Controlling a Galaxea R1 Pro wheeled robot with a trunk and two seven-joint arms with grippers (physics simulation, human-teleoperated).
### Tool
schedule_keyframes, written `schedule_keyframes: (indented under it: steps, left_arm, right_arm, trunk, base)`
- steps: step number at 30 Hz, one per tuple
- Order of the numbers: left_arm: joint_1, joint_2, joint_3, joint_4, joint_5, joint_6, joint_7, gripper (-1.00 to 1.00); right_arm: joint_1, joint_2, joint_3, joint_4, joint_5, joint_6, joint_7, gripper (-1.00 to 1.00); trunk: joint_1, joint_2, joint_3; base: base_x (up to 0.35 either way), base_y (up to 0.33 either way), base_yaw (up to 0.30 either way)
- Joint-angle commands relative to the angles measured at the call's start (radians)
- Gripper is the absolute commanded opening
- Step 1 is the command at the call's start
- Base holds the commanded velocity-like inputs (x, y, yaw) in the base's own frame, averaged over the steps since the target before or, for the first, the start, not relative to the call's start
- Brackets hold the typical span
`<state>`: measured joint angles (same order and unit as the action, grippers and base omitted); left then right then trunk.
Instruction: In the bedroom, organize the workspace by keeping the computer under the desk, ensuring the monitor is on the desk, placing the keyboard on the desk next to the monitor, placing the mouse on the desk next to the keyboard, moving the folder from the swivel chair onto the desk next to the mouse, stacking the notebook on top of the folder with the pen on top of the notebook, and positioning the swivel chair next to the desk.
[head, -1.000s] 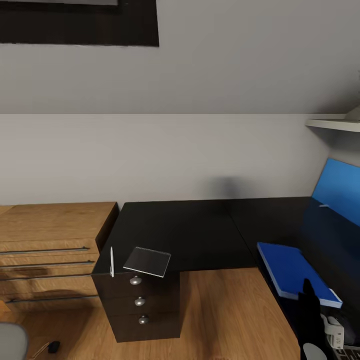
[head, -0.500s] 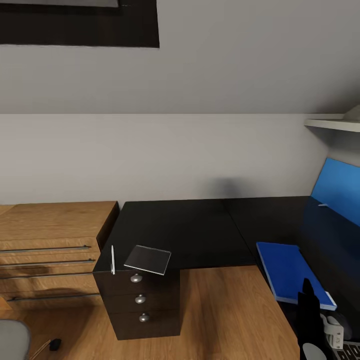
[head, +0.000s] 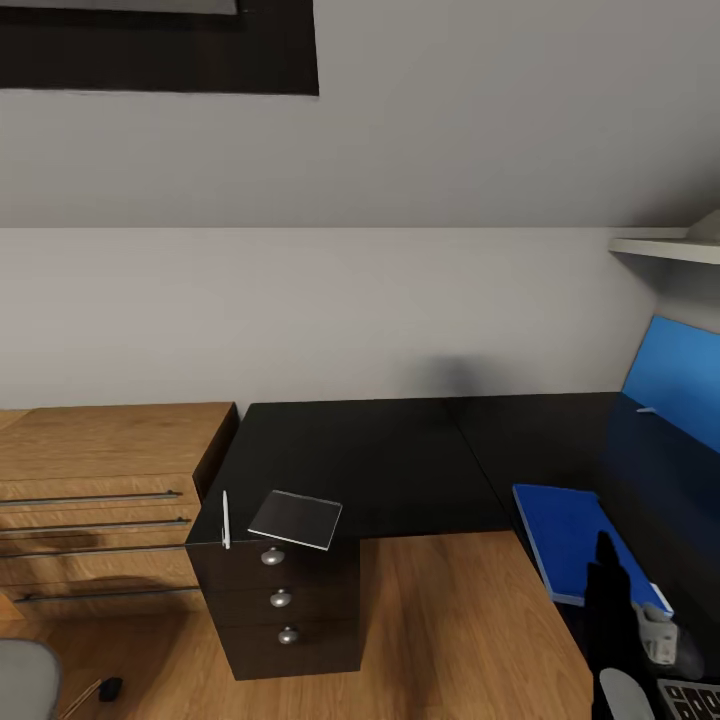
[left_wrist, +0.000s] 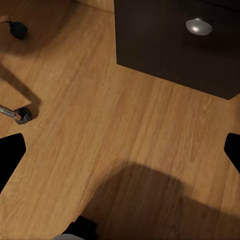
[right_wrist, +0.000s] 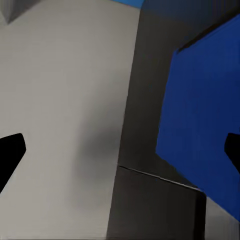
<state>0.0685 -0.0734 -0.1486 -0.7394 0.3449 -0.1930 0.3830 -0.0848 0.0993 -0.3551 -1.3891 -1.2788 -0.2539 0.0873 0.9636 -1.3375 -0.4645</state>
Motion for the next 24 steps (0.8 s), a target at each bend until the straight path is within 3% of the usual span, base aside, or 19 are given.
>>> schedule_keyframes:
  steps: [1,4,8,12,15,18,24]
  left_arm:
    - [0.0,0.0,-0.005,-0.001,0.01,-0.005,0.005,1.0]
    - [0.0,0.0,-0.005,0.0,0.01,-0.005,0.005,1.0]
    - [0.0,0.0,-0.005,0.001,0.01,-0.004,0.005,1.0]
    - [0.0,0.0,-0.005,0.001,0.011,-0.003,0.005,1.0]
    - [0.0,0.0,-0.005,0.002,0.011,-0.002,0.005,1.0]
    - [0.0,0.0,-0.005,0.003,0.011,-0.002,0.005,1.0]
    - [0.0,0.0,-0.006,0.003,0.011,-0.001,0.005,1.0]
  right_arm:
    - [0.0,0.001,0.009,-0.005,-0.008,0.002,0.008,1.0]
    - [0.001,0.0,0.036,-0.011,0.011,0.019,0.007,1.0]
    - [0.003,0.0,0.067,-0.014,0.068,0.051,0.006,1.0]
    - [0.003,0.0,0.109,-0.012,0.183,0.066,0.005,1.0]
    - [0.004,0.001,0.139,-0.01,0.31,0.07,0.006,1.0]
    - [0.005,0.005,0.15,-0.01,0.379,0.07,0.005,1.0]
    - [0.005,0.006,0.204,-0.01,0.42,0.069,0.004,1.0]
  trunk:
    - [0.0,-0.001,-0.001]
    - [0.0,-0.001,-0.001]
    - [0.0,-0.001,-0.001]
    - [0.0,-0.001,-0.001]
    - [0.0,-0.001,-0.001]
    - [0.0,-0.001,-0.001]
    - [0.0,-0.001,-0.001]
  base:
    - [0.0,0.0,0.0]
    - [0.0,0.0,0.0]
    - [0.0,0.0,0.0]
    - [0.0,0.0,0.0]
    - [0.0,0.0,0.0]
    - [0.0,0.0,0.0]
    - [0.0,0.0,0.0]
